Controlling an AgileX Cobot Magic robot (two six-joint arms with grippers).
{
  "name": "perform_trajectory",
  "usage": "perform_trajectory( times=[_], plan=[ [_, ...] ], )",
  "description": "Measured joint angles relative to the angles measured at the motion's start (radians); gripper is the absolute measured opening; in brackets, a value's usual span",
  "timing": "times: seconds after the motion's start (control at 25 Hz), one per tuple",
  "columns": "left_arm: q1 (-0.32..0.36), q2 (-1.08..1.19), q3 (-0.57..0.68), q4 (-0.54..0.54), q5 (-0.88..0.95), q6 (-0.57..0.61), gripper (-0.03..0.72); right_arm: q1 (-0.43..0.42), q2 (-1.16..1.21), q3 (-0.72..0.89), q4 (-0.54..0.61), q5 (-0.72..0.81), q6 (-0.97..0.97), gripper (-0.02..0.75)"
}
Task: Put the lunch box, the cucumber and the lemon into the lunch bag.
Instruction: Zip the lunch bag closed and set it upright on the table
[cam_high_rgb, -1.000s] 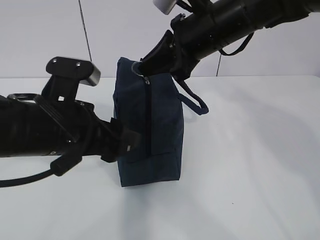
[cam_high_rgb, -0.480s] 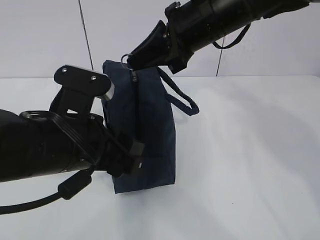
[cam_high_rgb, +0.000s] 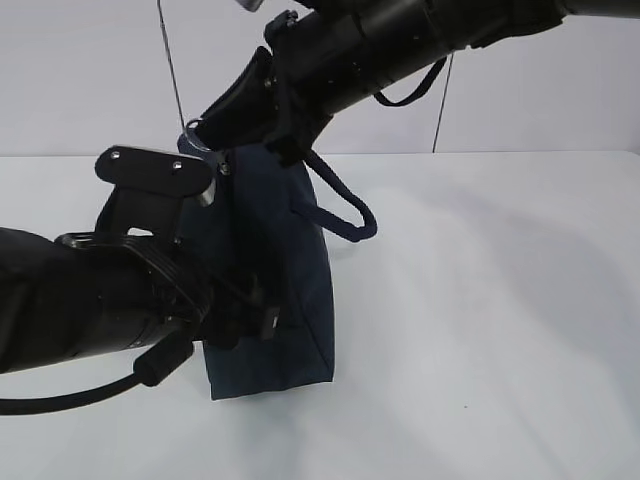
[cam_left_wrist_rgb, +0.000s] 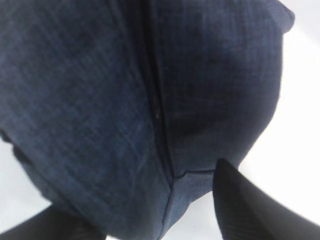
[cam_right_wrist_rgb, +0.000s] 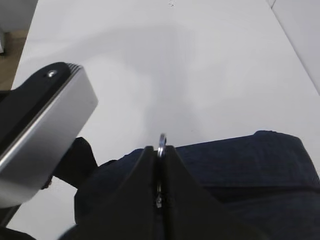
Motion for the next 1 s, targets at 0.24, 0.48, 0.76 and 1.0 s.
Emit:
perform_trajectory(
  times=[0.24,0.48,0.76,1.0],
  plan=[
    [0.0,0.0,0.0,0.028,-0.013,-0.004,0.446,0.0,0.0,0.0,0.004,-0.068,0.0,0.008],
    [0.0,0.0,0.0,0.195,-0.022,-0.059,0.444,0.0,0.004,0.0,0.017,-0.121,0.0,0.008],
    [0.012,0.0,0.001,0.254,-0.145,-0.074,0.436,0.0,0.006,0.0,0.053,-0.146,0.0,0.008],
    [0.104,0.0,0.001,0.264,-0.169,-0.074,0.434,0.0,0.01,0.0,0.087,-0.157,0.017,0.008]
  ],
)
